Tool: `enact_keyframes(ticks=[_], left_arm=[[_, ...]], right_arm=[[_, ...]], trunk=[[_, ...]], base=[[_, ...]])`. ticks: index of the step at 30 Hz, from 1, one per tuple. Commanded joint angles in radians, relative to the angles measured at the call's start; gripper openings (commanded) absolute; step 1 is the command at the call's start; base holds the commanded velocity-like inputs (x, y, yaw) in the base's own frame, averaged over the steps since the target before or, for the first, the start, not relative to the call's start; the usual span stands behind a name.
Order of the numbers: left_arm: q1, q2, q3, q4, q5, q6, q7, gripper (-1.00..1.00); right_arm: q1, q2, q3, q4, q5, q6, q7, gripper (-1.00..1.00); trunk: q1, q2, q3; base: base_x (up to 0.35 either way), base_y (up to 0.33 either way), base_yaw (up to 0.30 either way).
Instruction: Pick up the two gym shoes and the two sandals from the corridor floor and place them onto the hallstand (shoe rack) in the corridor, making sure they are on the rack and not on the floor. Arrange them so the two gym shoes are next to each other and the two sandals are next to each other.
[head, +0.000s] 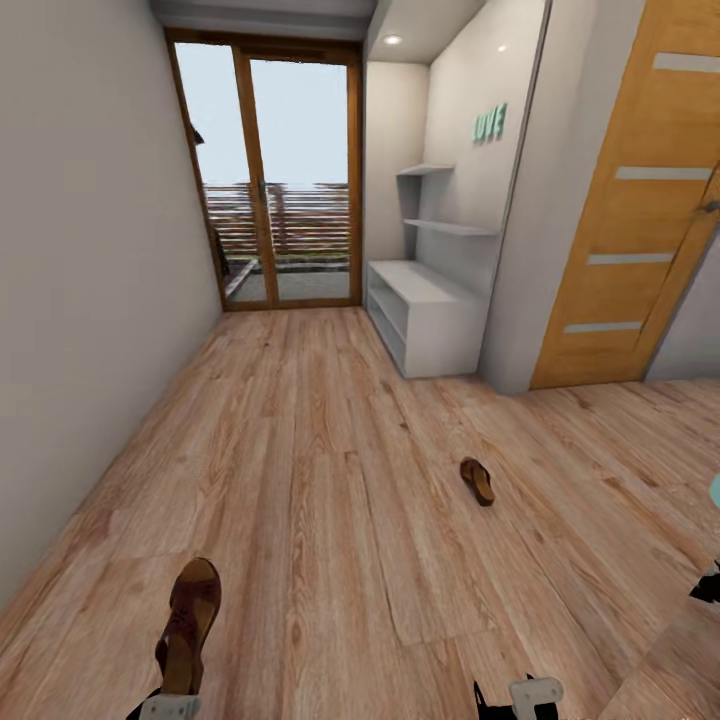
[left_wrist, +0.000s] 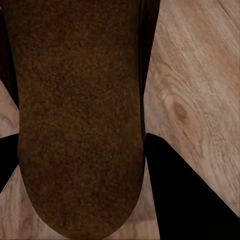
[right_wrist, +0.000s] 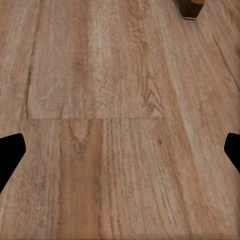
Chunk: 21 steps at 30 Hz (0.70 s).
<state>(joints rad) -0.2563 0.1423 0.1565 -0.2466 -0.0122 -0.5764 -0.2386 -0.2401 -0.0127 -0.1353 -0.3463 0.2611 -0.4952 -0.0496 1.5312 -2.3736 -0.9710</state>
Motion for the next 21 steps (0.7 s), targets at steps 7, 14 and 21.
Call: enact_keyframes(ticks=[7, 14, 21], left_arm=[[0.0, 0.003, 0.026, 0.0, -0.008, -0.003, -0.009, -1.0], [0.0, -0.002, 0.027, 0.0, -0.007, -0.002, -0.008, -1.0], [0.0, -0.002, 0.028, 0.0, -0.007, -0.001, -0.008, -1.0]], right_arm=[[-0.001, 0.001, -0.004, 0.001, 0.01, -0.003, -0.004, 1.0], [-0.001, 0.001, -0.004, 0.002, 0.011, -0.003, -0.004, 1.0], [-0.001, 0.001, -0.004, 0.003, 0.01, -0.003, -0.004, 1.0]], trunk=[[0.0, 0.0, -0.001], [0.0, 0.0, -0.001], [0.0, 0.0, -0.001]], base=[[0.0, 0.0, -0.014], [0.009, 0.0, -0.001], [0.24, 0.0, 0.0]])
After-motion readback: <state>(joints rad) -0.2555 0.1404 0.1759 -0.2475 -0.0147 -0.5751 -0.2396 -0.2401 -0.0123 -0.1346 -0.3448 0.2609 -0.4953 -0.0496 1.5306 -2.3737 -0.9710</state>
